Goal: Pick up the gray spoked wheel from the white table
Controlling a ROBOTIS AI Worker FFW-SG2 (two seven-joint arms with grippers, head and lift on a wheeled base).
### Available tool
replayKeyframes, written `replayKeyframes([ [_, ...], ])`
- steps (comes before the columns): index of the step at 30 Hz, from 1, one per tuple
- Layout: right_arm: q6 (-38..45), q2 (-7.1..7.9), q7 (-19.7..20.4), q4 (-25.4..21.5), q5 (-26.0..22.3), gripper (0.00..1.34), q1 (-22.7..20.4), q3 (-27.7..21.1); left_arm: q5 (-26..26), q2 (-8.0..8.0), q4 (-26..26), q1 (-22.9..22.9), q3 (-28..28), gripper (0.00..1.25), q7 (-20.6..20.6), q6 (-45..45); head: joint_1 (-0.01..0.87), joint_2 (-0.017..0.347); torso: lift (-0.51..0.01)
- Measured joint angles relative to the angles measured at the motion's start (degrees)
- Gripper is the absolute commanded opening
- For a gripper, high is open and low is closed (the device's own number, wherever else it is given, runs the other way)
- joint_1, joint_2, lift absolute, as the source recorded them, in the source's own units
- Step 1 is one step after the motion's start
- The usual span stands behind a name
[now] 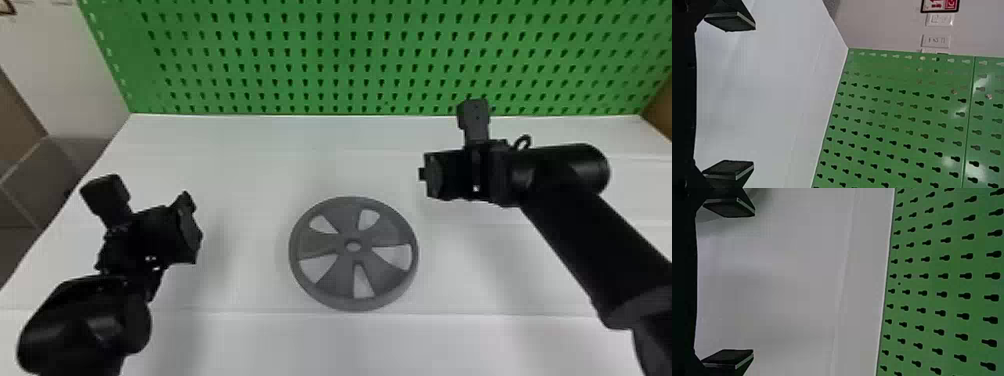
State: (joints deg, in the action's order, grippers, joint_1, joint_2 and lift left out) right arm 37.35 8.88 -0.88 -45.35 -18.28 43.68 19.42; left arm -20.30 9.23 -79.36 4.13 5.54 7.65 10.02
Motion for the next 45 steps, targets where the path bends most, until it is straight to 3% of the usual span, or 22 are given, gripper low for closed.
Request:
replayKeyframes([
  [45,0.00,0.00,0.00,0.00,0.00,1.34,0.00,0.00,0.00,0.00,0.00,0.00,0.00,1.25,0.00,0.00,0.784,0.057,0.000],
])
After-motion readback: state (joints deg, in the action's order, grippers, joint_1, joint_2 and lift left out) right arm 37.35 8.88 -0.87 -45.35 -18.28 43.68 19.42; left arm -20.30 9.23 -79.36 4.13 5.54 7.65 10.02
